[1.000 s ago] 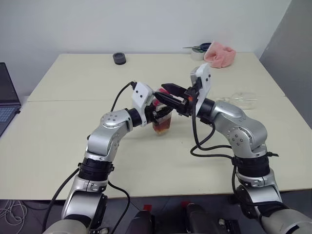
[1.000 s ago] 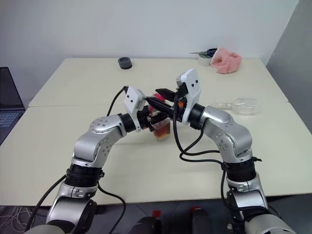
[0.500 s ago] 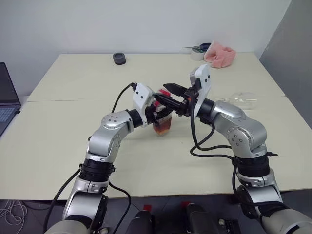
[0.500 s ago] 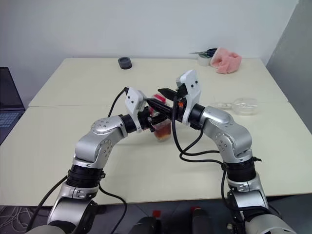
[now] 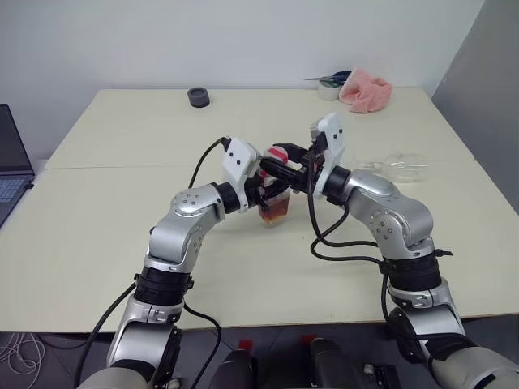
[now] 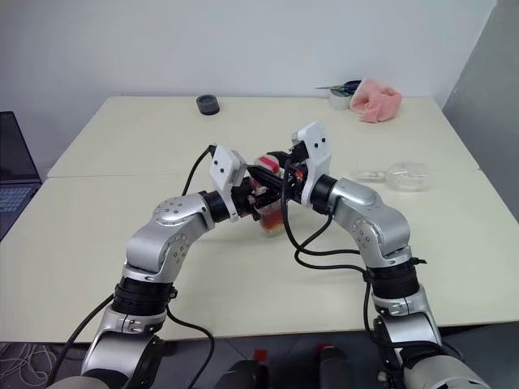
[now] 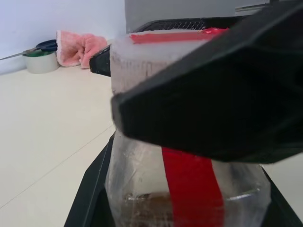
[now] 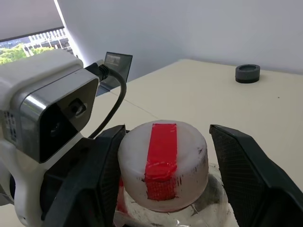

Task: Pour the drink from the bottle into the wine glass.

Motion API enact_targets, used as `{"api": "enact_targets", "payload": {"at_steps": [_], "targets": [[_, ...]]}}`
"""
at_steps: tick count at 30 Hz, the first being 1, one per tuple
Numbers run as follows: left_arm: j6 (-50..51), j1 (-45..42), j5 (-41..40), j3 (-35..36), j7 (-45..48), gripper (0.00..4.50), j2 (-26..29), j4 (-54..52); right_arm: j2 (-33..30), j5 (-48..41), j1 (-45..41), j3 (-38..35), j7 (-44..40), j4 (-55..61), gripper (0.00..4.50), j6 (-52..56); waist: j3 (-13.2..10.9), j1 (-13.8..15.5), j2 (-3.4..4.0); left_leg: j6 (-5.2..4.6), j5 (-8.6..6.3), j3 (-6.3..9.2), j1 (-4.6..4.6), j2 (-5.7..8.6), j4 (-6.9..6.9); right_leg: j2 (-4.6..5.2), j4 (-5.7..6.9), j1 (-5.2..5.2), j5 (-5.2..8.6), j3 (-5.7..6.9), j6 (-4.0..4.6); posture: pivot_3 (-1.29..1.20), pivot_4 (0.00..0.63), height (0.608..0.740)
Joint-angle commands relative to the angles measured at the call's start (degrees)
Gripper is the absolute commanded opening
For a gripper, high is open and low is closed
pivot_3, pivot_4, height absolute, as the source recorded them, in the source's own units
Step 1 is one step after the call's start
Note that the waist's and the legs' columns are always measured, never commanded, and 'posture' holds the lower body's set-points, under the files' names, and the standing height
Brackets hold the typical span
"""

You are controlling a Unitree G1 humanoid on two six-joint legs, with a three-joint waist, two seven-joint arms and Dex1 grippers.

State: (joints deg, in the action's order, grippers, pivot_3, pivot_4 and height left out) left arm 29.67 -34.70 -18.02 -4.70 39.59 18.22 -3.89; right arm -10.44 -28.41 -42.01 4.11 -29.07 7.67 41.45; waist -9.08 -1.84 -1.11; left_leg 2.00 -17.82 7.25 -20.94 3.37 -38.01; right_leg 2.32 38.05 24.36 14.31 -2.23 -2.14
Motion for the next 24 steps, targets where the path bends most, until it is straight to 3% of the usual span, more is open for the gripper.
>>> {"api": "enact_targets", "payload": {"at_steps": [1, 21, 24], "targets": [[-0.6, -0.6, -1.1, 0.5, 0.3, 1.79, 0.0, -3.0, 0.9, -2.7, -2.0, -3.2, 0.7, 2.4, 3.01, -0.2, 0.0, 0.0, 0.00, 0.00, 0.00, 0.00, 0.00, 0.00, 0.00, 0.00, 0.00, 0.00, 0.00, 0.00, 0.00, 0.00, 0.150, 0.740], [-0.7, -1.4, -1.0, 0.5, 0.4, 1.79, 0.1, -2.6, 0.1, -3.2, 0.4, -0.5, -1.3, 4.7, 3.01, 0.1, 0.0, 0.0, 0.00, 0.00, 0.00, 0.00, 0.00, 0.00, 0.00, 0.00, 0.00, 0.00, 0.00, 0.00, 0.00, 0.00, 0.150, 0.740], [-0.6, -1.4, -1.0, 0.5, 0.4, 1.79, 0.1, -2.6, 0.4, -3.1, 0.2, -1.0, -1.0, 4.4, 2.40, -0.2, 0.0, 0.0, 0.00, 0.00, 0.00, 0.00, 0.00, 0.00, 0.00, 0.00, 0.00, 0.00, 0.00, 0.01, 0.00, 0.00, 0.150, 0.740]]}}
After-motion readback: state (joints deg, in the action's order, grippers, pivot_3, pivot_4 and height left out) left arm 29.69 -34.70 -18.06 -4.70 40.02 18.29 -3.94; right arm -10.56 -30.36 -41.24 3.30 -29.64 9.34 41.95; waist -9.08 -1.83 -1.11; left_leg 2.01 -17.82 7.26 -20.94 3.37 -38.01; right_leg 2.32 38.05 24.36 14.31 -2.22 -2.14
